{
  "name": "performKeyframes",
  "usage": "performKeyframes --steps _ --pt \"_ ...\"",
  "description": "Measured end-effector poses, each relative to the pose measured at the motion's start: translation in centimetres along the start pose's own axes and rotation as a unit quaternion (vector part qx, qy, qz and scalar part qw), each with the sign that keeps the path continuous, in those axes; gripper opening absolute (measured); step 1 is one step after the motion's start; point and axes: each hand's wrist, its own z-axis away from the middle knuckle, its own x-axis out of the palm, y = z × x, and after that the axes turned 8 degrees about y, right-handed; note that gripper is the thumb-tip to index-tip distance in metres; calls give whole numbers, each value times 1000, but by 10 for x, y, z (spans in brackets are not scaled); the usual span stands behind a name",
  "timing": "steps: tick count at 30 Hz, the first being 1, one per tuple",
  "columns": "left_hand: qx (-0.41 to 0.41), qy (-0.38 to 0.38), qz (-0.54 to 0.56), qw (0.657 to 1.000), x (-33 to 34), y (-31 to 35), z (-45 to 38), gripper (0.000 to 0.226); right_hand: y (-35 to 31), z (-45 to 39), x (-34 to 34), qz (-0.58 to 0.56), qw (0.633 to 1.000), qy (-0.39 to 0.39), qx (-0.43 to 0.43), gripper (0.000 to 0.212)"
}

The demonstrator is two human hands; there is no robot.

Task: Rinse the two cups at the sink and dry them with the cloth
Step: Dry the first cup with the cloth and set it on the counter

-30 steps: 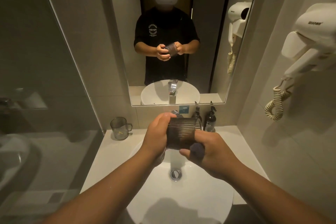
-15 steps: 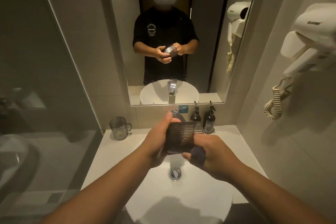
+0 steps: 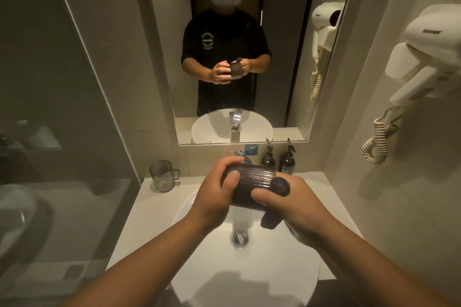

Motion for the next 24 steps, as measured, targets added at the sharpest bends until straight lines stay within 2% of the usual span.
performKeyframes --steps 1,2,3,4,7,9,11,14,16,17,19,20,21,22,24 --pt "-96 -25 77 992 1 4 -2 39 2 -2 -4 121 990 5 -66 22" --pt "-195 -45 138 970 0 8 -4 42 5 -5 -7 222 965 -4 -137 22" --pt "-263 -60 170 948 0 13 -5 46 8 -6 -9 282 939 -19 -194 24" --pt "-290 -67 169 940 0 17 -6 49 9 -7 -11 302 925 -28 -229 26" --pt "-224 -32 141 964 5 22 -9 42 12 -7 -11 253 939 -28 -230 29" --pt "-144 3 123 982 9 18 -7 39 10 -4 -8 168 973 -13 -160 25" --pt "-48 17 75 996 8 11 -2 38 9 -2 -3 25 997 -14 -70 27" --pt "54 17 -34 998 5 3 5 36 7 -1 -3 -157 986 -52 26 34" --pt "59 -8 -85 995 2 -3 3 32 5 -2 -6 -158 985 -57 47 34" --pt "17 -30 -66 997 0 -1 1 29 4 -3 -8 -117 991 -48 38 32" --pt "-128 -83 55 987 0 8 -4 27 6 -6 -14 93 994 -21 -48 26" --pt "-200 -93 113 969 1 13 -6 34 9 -8 -16 221 968 -17 -121 26" --pt "-244 -90 136 956 1 18 -9 42 13 -9 -15 303 932 -27 -194 28" --pt "-259 -75 139 953 4 22 -11 45 15 -9 -14 338 909 -39 -242 29" --pt "-217 -16 113 969 10 21 -14 37 20 -7 -11 331 902 -44 -275 32"
